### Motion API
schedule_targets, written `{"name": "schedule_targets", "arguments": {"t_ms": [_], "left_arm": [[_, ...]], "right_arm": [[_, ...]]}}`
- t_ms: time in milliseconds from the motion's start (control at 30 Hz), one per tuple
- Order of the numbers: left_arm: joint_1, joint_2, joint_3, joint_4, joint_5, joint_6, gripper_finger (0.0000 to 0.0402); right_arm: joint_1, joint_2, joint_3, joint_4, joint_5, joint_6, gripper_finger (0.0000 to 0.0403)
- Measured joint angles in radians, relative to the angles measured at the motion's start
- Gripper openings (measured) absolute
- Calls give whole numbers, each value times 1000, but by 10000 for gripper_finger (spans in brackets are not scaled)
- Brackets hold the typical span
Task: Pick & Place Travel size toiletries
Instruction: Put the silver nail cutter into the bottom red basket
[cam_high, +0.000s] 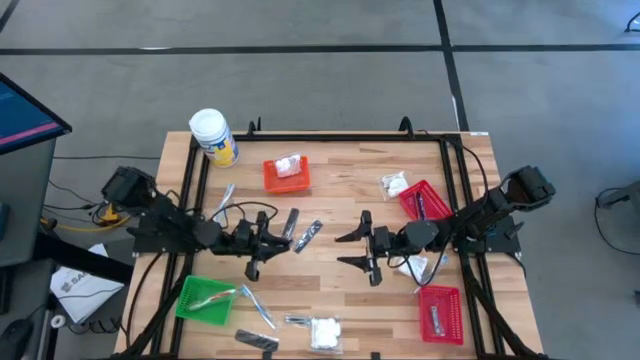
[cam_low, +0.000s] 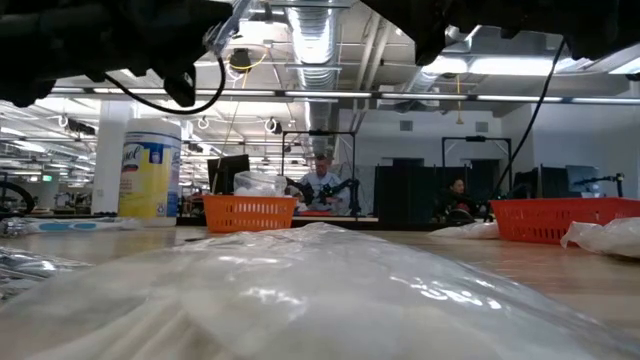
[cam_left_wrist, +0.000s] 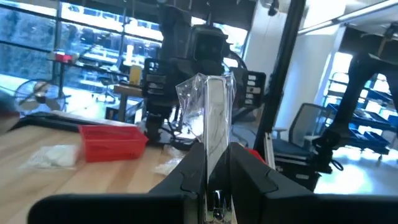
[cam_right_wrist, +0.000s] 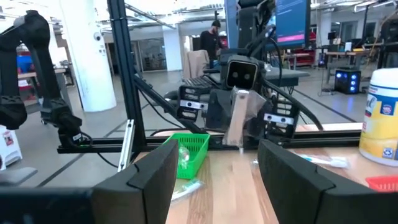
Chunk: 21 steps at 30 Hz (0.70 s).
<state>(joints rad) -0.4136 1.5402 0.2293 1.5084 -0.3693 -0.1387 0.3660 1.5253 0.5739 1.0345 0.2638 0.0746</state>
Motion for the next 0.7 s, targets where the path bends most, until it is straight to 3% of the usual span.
{"name": "schedule_targets", "arguments": {"t_ms": [133, 300, 500, 700], "left_arm": [[-5, 68, 62, 2, 35, 0, 41], [-26, 125, 111, 3, 36, 21, 39], [-30, 135, 120, 5, 35, 27, 39], [-36, 135, 118, 4, 35, 29, 39]], "right_arm": [[3, 6, 0, 4, 0, -4, 214], [18, 102, 41, 41, -1, -23, 214], [12, 227, 132, 38, -3, -33, 214], [-2, 248, 169, 57, -1, -40, 214]]}}
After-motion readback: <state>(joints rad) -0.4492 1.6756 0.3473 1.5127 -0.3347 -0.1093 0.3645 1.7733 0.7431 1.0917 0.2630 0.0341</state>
